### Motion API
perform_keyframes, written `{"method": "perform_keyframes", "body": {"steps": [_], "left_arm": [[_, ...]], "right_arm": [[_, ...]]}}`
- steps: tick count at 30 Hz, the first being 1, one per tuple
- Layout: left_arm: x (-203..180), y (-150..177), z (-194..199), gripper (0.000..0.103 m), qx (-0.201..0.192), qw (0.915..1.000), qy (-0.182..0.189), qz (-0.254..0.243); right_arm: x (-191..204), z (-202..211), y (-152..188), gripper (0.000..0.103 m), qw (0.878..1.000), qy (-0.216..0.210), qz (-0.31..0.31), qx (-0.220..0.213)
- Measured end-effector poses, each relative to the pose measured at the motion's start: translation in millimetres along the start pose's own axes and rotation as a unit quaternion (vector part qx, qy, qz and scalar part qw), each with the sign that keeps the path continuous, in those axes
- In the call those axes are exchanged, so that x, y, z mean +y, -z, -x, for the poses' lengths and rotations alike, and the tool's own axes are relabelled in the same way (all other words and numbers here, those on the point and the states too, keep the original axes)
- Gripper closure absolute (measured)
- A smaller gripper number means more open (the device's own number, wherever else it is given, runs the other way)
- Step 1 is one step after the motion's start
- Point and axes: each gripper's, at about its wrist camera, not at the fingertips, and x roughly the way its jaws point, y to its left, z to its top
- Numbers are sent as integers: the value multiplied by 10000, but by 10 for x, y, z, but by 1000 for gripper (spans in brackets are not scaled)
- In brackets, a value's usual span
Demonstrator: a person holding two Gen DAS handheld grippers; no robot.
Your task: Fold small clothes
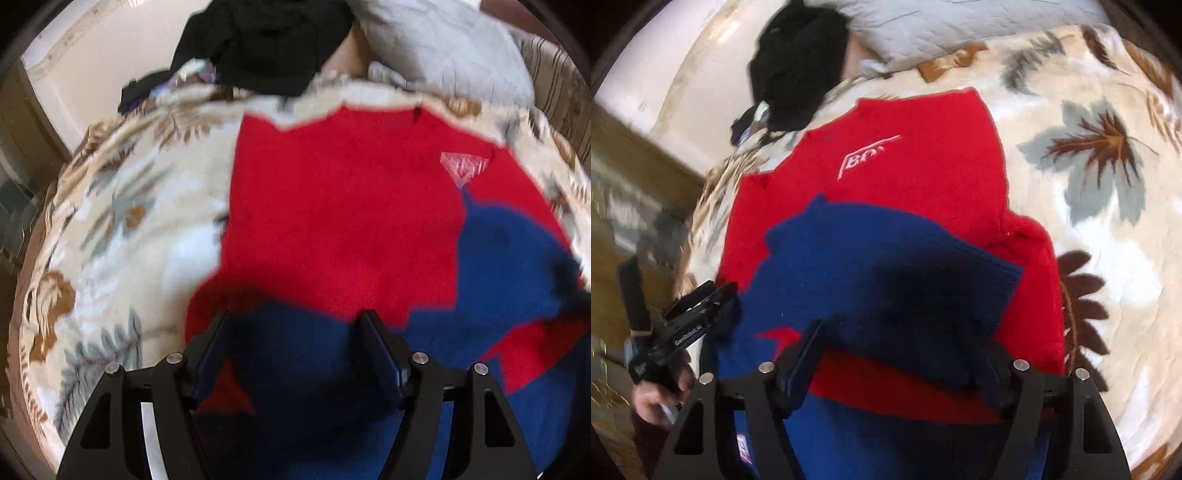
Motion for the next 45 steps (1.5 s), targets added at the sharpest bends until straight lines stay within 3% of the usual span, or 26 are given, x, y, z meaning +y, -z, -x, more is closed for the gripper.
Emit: {"method": "perform_keyframes", "body": {"steps": [3,6,9,11,15,21,24,25,26,27,31,32,34,35,36,38,41,43,44,45], "left_arm": [[106,144,234,31,-198,9997,126,-4],[322,385,580,31,-516,9986,-58,22],[593,735,804,28,-666,9966,219,428],[763,1112,882,28,-515,9939,431,880],[867,1652,915,28,-171,9884,712,1329],[792,2112,949,28,130,9767,1452,1576],[726,2167,894,33,219,9759,1552,1519],[697,2159,872,42,232,9761,1599,1454],[679,2149,855,60,253,9756,1662,1412],[647,2121,822,67,288,9749,1726,1374],[570,2078,799,67,271,9777,1671,1242],[562,2066,792,67,272,9771,1694,1257],[569,2063,794,66,289,9753,1744,1325],[587,2069,789,61,313,9736,1788,1381],[618,2109,786,48,369,9721,1832,1421],[618,2140,737,38,514,9715,1771,1491],[549,2138,692,39,579,9728,1778,1364],[505,2131,663,63,626,9724,1830,1302],[502,2135,640,80,689,9718,1849,1291],[508,2147,629,85,722,9717,1838,1295]], "right_arm": [[2,286,91,26,9985,-462,-150,-254],[-43,586,261,26,9983,-480,-54,-311],[-124,753,470,26,9980,-606,-105,-170],[-196,801,658,26,9968,-755,-251,-7],[-288,762,1002,26,9944,-819,-557,382],[-443,569,1505,26,9889,-544,-954,1003],[-517,444,1624,26,9878,-363,-1113,1026],[-538,376,1640,26,9870,-358,-1176,1034],[-552,325,1659,26,9859,-421,-1260,1018],[-568,281,1680,26,9846,-501,-1342,1007],[-443,232,1708,29,9866,-805,-1093,908],[-419,250,1709,39,9892,-706,-978,834],[-434,276,1718,51,9883,-785,-1016,830],[-453,308,1716,65,9861,-955,-1090,818],[-445,338,1713,70,9851,-1097,-1091,749],[-396,355,1698,70,9864,-1130,-979,676],[-365,235,1676,66,9847,-1002,-1077,934],[-392,189,1722,48,9811,-1026,-1201,1116],[-379,185,1723,45,9815,-1083,-1170,1062],[-367,189,1726,45,9822,-1129,-1075,1045]]}}
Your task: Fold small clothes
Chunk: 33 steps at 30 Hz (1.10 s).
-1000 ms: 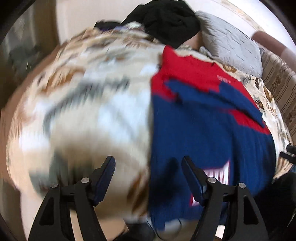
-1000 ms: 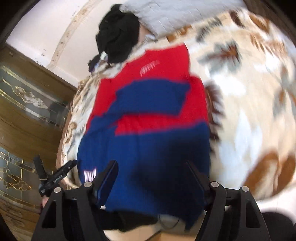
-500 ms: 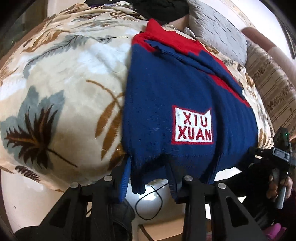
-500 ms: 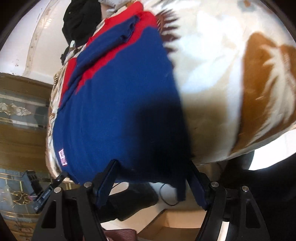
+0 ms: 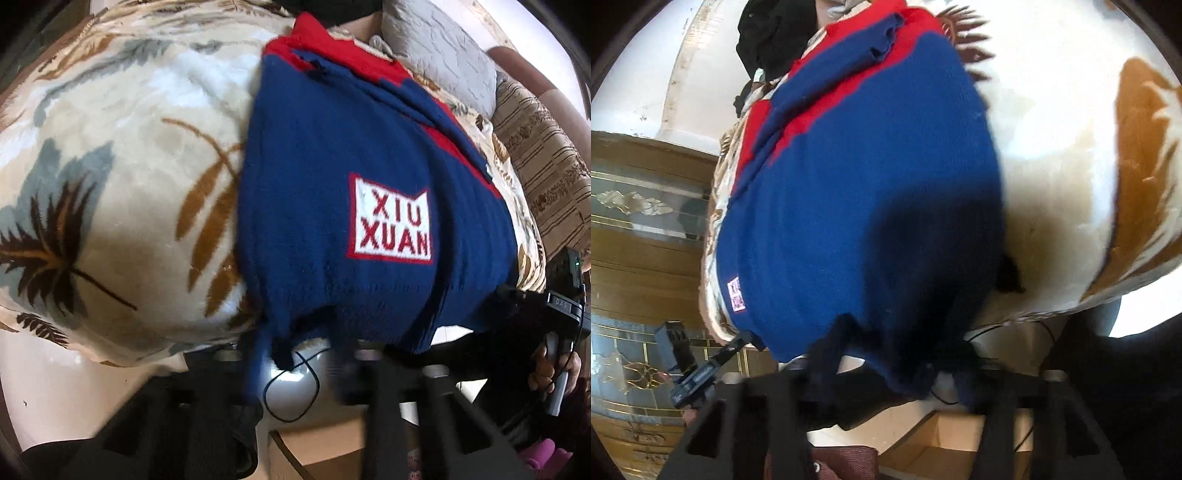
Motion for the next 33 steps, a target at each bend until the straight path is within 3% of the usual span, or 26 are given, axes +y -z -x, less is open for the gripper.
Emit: {"method": "perform_keyframes", "body": {"steps": [1,3,6,10,15,21,24,33], "left_arm": [[2,-3,-2,89,2,10000,0,11],[13,-4,32,96,-43,9999,123,52],[31,-34,130,98,-184,9992,323,137],[49,-92,436,98,-583,9937,948,131],[-8,-423,785,98,-1053,9850,1367,86],[-25,-1126,1007,98,-1575,9776,1390,115],[21,-1493,964,98,-1728,9731,1492,307],[35,-2641,690,98,-2123,9659,1318,677]], "right_arm": [[50,-26,13,47,9999,-35,156,56],[109,9,15,79,9994,19,358,15],[150,132,-24,86,9993,-69,364,-59],[279,380,-148,87,9974,-428,474,-330],[510,762,-466,88,9895,-783,777,-930],[667,862,-929,88,9849,-771,803,-1323],[683,846,-1235,88,9826,-824,647,-1535],[644,786,-2233,88,9716,-926,152,-2174]]}}
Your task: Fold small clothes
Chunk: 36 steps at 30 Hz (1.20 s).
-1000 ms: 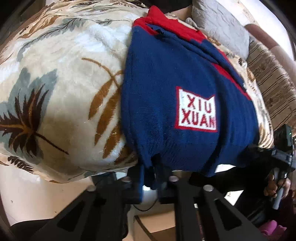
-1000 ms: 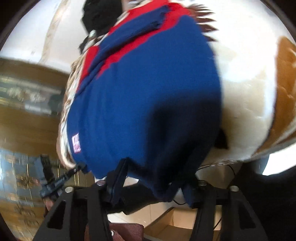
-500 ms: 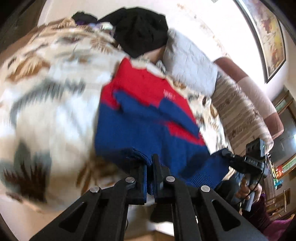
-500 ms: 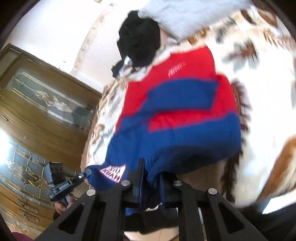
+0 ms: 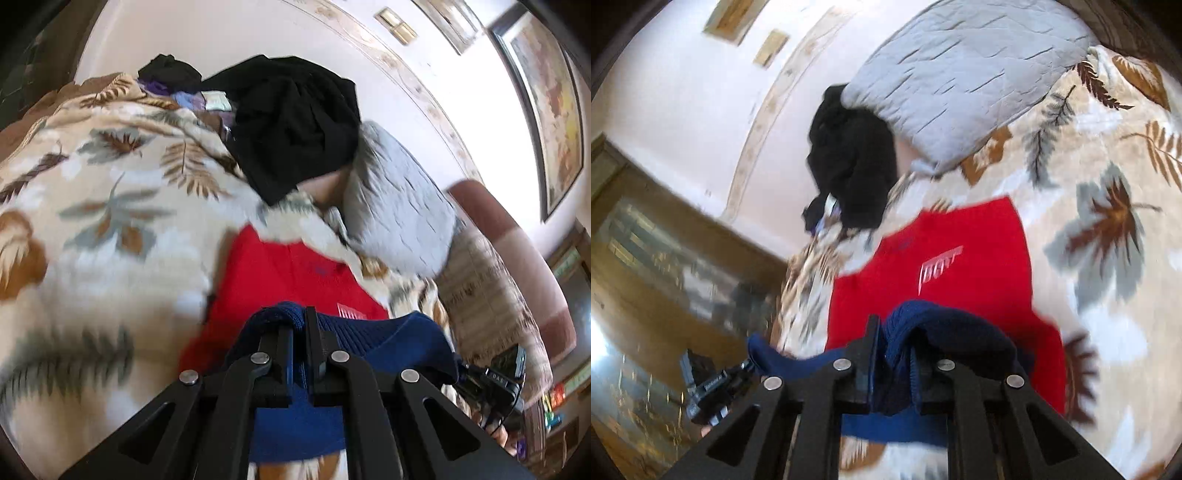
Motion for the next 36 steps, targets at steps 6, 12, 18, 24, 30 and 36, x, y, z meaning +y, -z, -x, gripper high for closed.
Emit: {"method": "perform_keyframes", "body": {"steps": [6,12,18,24,30,36], "left_arm": [[170,-410,-628,98,-25,9996,-201,180],[443,-694,-1268,98,112,9972,-248,702],[595,-675,-1702,98,345,9948,-546,782],[474,-683,-1427,60,250,9953,-691,626],[168,-474,-942,38,-151,9894,-1443,95],[218,-71,-879,38,459,9778,-2043,70]], "right_arm": [[-159,-580,-499,88,9995,3,-222,-201],[-548,-896,-918,88,9954,-5,-705,-643],[-809,-1036,-1031,84,9941,230,-959,-452],[-544,-1002,-896,13,9935,1119,-176,-100],[-482,-1155,-746,21,9909,1208,549,208],[-420,-1529,-583,78,9701,2000,1181,703]]}}
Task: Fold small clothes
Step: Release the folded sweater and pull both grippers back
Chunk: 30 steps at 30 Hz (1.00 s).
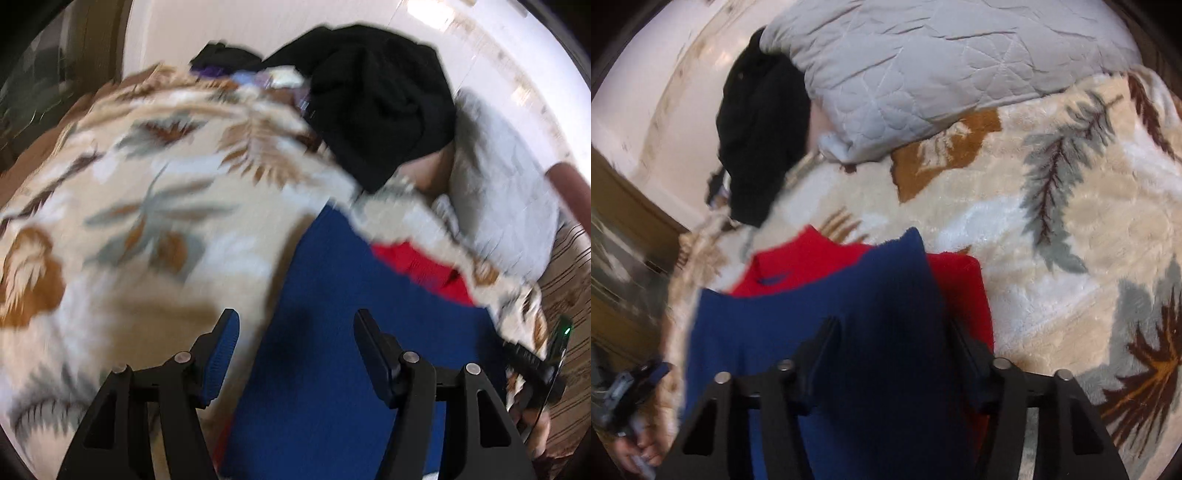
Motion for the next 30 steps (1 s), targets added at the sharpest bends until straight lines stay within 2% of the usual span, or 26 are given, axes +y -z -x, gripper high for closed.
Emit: {"method": "perform_keyframes", "body": {"steps": [2,3,5,7,10,12,13,15,17,19,20,22,23,24,28,30], "left_arm": [[66,84,-12,38,132,9997,-169,143],[77,112,9,38,139,9995,-200,177],[65,134,80,38,65,9996,-195,172],[29,125,148,38,-57,9997,-190,148],[-28,132,172,38,-99,9996,-274,-4],[-28,182,156,38,-6,9985,-534,-82],[-15,212,160,38,19,9980,-624,-92],[29,286,211,38,5,9978,-659,-58],[77,380,286,37,-20,9977,-670,31],[135,505,365,37,-46,9970,-764,131],[163,580,405,37,-47,9962,-850,177],[179,711,479,37,-58,9957,-899,233],[165,793,541,37,-126,9957,-892,225],[124,859,608,37,-255,9953,-926,160],[-190,1069,865,36,-925,9871,-1214,-487],[-336,1132,967,27,-1191,9807,-1352,-763]], "right_arm": [[41,105,-6,90,10000,66,12,-8],[68,177,-11,93,9998,137,46,-104],[168,402,-39,94,9963,513,350,-586],[147,517,-68,94,9944,599,322,-815],[-88,345,-99,94,9964,599,-142,-578],[-242,164,-75,93,9971,555,-419,-297],[-327,145,-56,91,9968,397,-667,-190],[-420,288,-74,86,9937,92,-1095,-227],[-419,516,-62,86,9913,15,-1236,-448],[-381,761,-14,82,9898,-127,-1208,-750],[-334,913,40,74,9889,-287,-1163,-881],[-198,1089,132,45,9887,-537,-1016,-966],[-97,1176,204,23,9873,-707,-913,-1095],[48,1248,286,23,9855,-891,-714,-1253],[566,1409,650,24,9847,-1159,92,-1299],[723,1464,817,26,9822,-1293,286,-1332]]}}
